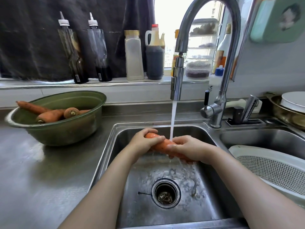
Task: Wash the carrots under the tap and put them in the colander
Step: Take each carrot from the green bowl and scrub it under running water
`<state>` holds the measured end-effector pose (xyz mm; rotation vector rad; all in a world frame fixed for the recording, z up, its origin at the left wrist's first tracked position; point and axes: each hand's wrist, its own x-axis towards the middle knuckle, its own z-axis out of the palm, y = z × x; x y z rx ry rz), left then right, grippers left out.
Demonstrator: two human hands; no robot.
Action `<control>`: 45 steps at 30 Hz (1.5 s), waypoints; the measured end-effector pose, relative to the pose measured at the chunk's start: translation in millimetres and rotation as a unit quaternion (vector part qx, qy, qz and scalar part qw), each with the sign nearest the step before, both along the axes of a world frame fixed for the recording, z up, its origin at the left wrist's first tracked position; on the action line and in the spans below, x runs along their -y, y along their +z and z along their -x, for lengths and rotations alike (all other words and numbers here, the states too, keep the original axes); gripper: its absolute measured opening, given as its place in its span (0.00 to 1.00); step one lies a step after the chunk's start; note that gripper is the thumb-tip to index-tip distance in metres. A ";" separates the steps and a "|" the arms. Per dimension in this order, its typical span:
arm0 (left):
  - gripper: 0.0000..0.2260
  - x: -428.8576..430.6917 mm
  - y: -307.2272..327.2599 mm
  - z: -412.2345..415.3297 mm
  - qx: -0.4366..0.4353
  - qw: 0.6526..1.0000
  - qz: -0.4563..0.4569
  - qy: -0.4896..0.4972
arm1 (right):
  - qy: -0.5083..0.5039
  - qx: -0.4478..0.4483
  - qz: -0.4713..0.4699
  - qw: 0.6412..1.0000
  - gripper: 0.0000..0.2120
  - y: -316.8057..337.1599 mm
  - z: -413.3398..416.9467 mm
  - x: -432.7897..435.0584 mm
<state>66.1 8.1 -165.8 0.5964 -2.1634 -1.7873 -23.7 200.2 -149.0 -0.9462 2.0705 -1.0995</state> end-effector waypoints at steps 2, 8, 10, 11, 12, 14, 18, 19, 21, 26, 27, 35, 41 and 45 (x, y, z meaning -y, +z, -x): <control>0.13 5.5 -1.4 0.8 -0.014 0.999 -0.015 0.040 | 0.023 0.022 0.014 0.999 0.12 1.4 -0.4 0.9; 0.14 21.7 -15.2 3.2 0.074 0.984 0.148 0.068 | -0.061 -0.030 0.014 0.998 0.09 7.2 0.0 7.3; 0.16 14.0 -11.9 -2.7 0.146 0.953 0.267 -0.002 | -0.089 -0.011 0.039 0.995 0.09 5.0 -1.2 9.4; 0.16 7.9 -8.1 -4.7 0.154 0.937 0.310 -0.042 | -0.099 0.003 0.047 0.994 0.09 3.4 -1.1 10.4; 0.16 0.5 -3.9 -6.1 0.141 0.926 0.342 -0.078 | -0.105 0.019 0.055 0.993 0.09 2.9 -1.3 10.9; 0.18 -9.8 0.1 -6.2 0.106 0.905 0.395 -0.115 | -0.124 0.048 0.074 0.988 0.08 3.6 -0.1 13.1; 0.08 -3.7 -3.8 -3.0 0.062 0.950 0.264 -0.154 | -0.155 0.193 0.208 0.946 0.05 10.5 4.7 14.8; 0.07 -0.9 -6.4 -3.5 0.065 0.960 0.212 -0.171 | -0.142 0.209 0.228 0.940 0.05 11.9 4.5 15.7; 0.06 2.0 -9.0 -6.1 0.081 0.963 0.166 -0.194 | -0.114 0.195 0.229 0.947 0.06 11.5 0.2 19.5; 0.09 -2.1 -8.7 -12.9 0.090 0.969 0.029 -0.228 | -0.119 0.150 0.230 0.954 0.10 7.8 -13.0 28.8; 0.10 -5.3 -7.7 -13.2 0.081 0.970 0.008 -0.229 | -0.131 0.137 0.233 0.954 0.10 8.0 -13.5 29.2; 0.12 -19.4 2.0 -12.6 0.039 0.981 0.012 -0.192 | -0.186 0.124 0.245 0.943 0.10 7.0 -13.1 26.2; 0.10 -21.6 0.7 -15.3 0.048 0.977 0.020 -0.206 | -0.200 0.081 0.242 0.946 0.10 12.9 -20.4 24.9; 0.08 -26.7 5.8 -13.9 0.029 0.979 0.024 -0.201 | -0.231 0.112 0.280 0.925 0.09 15.7 -28.3 32.5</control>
